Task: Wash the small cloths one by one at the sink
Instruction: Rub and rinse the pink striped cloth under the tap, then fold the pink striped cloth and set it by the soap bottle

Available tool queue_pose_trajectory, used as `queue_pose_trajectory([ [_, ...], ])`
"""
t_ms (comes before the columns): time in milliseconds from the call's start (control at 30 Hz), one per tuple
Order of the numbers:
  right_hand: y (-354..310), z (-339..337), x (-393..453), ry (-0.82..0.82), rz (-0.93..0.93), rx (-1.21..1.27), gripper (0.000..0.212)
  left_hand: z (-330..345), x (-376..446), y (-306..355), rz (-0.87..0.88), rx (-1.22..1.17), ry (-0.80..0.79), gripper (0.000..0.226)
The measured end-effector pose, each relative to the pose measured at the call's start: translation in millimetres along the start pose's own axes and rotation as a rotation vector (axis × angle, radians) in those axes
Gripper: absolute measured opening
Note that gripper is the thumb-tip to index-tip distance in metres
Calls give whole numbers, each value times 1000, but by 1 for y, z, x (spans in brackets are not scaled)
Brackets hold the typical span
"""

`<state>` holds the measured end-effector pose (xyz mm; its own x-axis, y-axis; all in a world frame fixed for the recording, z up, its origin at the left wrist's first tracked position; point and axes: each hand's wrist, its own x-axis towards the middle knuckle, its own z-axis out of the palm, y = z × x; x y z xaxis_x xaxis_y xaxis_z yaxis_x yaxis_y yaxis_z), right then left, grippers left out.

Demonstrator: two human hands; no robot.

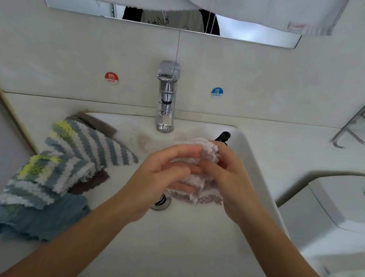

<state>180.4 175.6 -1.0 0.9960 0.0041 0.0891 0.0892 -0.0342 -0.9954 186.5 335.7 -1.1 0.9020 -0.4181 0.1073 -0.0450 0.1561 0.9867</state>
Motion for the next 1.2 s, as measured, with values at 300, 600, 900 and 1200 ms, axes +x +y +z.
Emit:
queue_pose_trajectory([
  [300, -11, -57, -15, 15, 93, 242, 26, 29, 13, -13, -126, 124, 163, 52],
  [600, 16, -107, -24, 277, -13, -340, 57, 87, 32, -28, 34, 96, 185, 33],
  [900, 28, -148, -16, 167, 69, -204, 44, 115, 62, -56, 43, 346, 47, 27],
  [1200, 66, -168, 21, 281, 125, -353, 50, 140, 89, -87, -80, 443, 205, 49],
])
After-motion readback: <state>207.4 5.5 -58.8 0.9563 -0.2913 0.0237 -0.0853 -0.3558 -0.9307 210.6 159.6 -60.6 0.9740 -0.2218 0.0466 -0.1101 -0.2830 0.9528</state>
